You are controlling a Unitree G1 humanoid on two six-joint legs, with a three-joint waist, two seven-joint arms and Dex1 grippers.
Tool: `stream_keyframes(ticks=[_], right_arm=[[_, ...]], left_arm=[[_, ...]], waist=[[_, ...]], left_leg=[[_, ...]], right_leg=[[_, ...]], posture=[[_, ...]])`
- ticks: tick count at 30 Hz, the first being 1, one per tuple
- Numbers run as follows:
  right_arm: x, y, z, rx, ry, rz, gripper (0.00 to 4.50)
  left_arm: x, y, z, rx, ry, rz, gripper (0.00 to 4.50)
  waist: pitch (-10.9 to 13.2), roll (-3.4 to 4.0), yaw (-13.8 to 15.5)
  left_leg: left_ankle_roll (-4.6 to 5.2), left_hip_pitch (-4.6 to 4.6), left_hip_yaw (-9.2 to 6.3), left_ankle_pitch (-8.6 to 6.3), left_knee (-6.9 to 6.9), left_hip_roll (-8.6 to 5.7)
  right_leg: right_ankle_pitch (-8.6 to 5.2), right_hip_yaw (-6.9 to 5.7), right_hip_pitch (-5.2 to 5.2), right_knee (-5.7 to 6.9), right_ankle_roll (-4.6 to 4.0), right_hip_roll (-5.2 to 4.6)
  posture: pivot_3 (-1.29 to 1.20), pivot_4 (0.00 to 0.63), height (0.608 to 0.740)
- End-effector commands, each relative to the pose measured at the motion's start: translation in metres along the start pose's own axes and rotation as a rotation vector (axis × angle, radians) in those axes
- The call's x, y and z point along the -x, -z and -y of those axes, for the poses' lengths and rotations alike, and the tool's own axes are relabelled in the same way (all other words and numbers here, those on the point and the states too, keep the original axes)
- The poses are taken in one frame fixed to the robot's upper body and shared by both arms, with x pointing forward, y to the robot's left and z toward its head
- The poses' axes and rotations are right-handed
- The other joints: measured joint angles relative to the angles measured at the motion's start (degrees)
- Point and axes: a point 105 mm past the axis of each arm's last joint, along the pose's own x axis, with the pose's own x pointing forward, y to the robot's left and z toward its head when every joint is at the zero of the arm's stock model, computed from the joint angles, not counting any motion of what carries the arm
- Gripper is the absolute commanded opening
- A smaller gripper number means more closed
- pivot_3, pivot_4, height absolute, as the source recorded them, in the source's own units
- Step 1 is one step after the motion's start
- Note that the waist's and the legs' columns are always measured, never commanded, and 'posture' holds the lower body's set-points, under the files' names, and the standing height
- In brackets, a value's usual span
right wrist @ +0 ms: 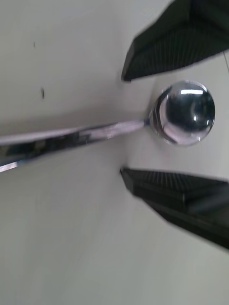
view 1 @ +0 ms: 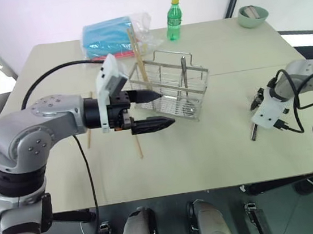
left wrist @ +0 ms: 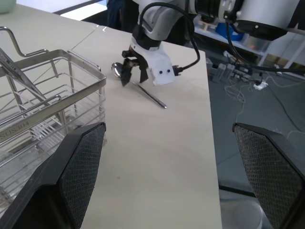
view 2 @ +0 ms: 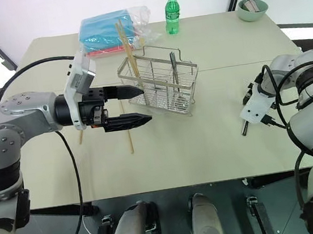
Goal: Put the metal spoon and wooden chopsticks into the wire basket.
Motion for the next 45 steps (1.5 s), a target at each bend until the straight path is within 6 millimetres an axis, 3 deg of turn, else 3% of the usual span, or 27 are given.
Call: stream_keyframes(ticks=[1, 2, 3, 11, 17, 23, 29, 31, 35, 40, 45], right_arm=[[-0.002, -0.004, 0.001, -0.012, 0.01, 0.024, 0.82], [-0.002, -0.004, 0.001, -0.016, 0.012, 0.029, 0.29], [-0.003, -0.005, 0.0, -0.019, 0.011, 0.036, 0.04], [0.005, -0.011, 0.004, -0.16, 0.169, 0.143, 0.04], [0.036, 0.005, -0.008, -0.426, 0.332, 0.235, 0.04], [0.108, 0.011, 0.016, -0.859, 0.589, 0.708, 0.04], [0.195, 0.018, 0.055, -1.121, 0.924, 1.165, 0.04], [0.21, 0.012, 0.066, -1.155, 0.962, 1.286, 0.04], [0.219, -0.005, 0.085, -1.176, 0.967, 1.447, 0.04], [0.216, -0.026, 0.106, -1.192, 0.941, 1.569, 0.04], [0.196, -0.05, 0.121, -1.215, 0.859, 1.617, 0.04]], left_arm=[[0.005, -0.015, 0.002, -0.05, -0.003, 0.031, 4.5], [0.005, -0.016, 0.002, -0.052, -0.003, 0.03, 4.5], [0.005, -0.016, 0.002, -0.053, -0.003, 0.03, 4.5], [0.008, -0.016, 0.0, -0.062, -0.019, 0.029, 4.5], [0.027, -0.019, -0.014, -0.062, -0.112, 0.044, 4.5], [0.045, -0.021, -0.031, -0.07, -0.191, 0.051, 4.5], [0.042, -0.028, -0.037, -0.09, -0.185, 0.067, 4.5], [0.038, -0.03, -0.037, -0.096, -0.165, 0.069, 4.5], [0.029, -0.032, -0.036, -0.105, -0.137, 0.079, 4.5], [0.021, -0.034, -0.037, -0.119, -0.122, 0.084, 4.5], [0.017, -0.042, -0.037, -0.131, -0.113, 0.11, 4.5]], waist=[[0.0, 0.0, -0.2], [0.0, 0.0, -0.3], [0.0, 0.0, -0.41], [0.01, -0.01, -1.07], [0.1, 0.14, -1.06], [0.1, 0.16, -0.85], [0.11, 0.18, 0.21], [0.1, 0.18, 0.51], [0.09, 0.16, 0.84], [0.09, 0.16, 0.83], [0.09, 0.15, 0.72]], left_leg=[[0.0, 0.01, 0.01, 0.0, 0.0, 0.0], [0.0, 0.02, 0.0, 0.0, 0.0, 0.0], [-0.01, 0.05, 0.01, 0.0, -0.02, 0.0], [-0.07, 0.14, -0.03, 0.04, -0.05, 0.03], [-0.09, 0.19, -0.01, 0.05, -0.12, 0.04], [-0.07, 0.26, -0.04, 0.04, -0.09, 0.14], [-0.05, 0.26, -0.05, 0.0, -0.1, 0.17], [0.01, 0.23, -0.04, -0.06, -0.1, 0.17], [0.37, 0.09, -0.06, -0.26, -0.1, 0.09], [0.13, -0.24, -0.03, -0.08, -0.05, 0.06], [0.13, -0.39, 0.02, -0.06, -0.04, 0.0]], right_leg=[[0.0, 0.0, 0.0, 0.0, 0.0, 0.01], [0.0, 0.01, 0.0, 0.0, 0.0, 0.02], [-0.01, 0.01, 0.02, 0.01, -0.01, 0.03], [-0.06, 0.0, 0.1, 0.05, -0.1, 0.06], [-0.07, 0.01, 0.1, 0.05, -0.12, 0.07], [-0.06, 0.0, 0.19, 0.06, -0.12, 0.06], [-0.07, -0.03, 0.12, 0.09, -0.16, 0.01], [-0.16, -0.03, 0.08, 0.08, -0.32, -0.03], [-0.15, -0.11, 0.04, 0.06, -0.3, -0.14], [-0.04, -0.14, -0.25, 0.14, -0.12, -0.14], [-0.03, -0.14, -0.41, 0.19, -0.1, -0.12]], posture=[[0.0, 0.15, 0.707], [0.0, 0.15, 0.707], [0.0, 0.15, 0.707], [0.0, 0.15, 0.707], [0.0, 0.15, 0.707], [0.0, 0.15, 0.707], [0.0, 0.15, 0.707], [0.0, 0.15, 0.707], [0.0, 0.15, 0.707], [0.0, 0.15, 0.707], [0.0, 0.15, 0.707]])
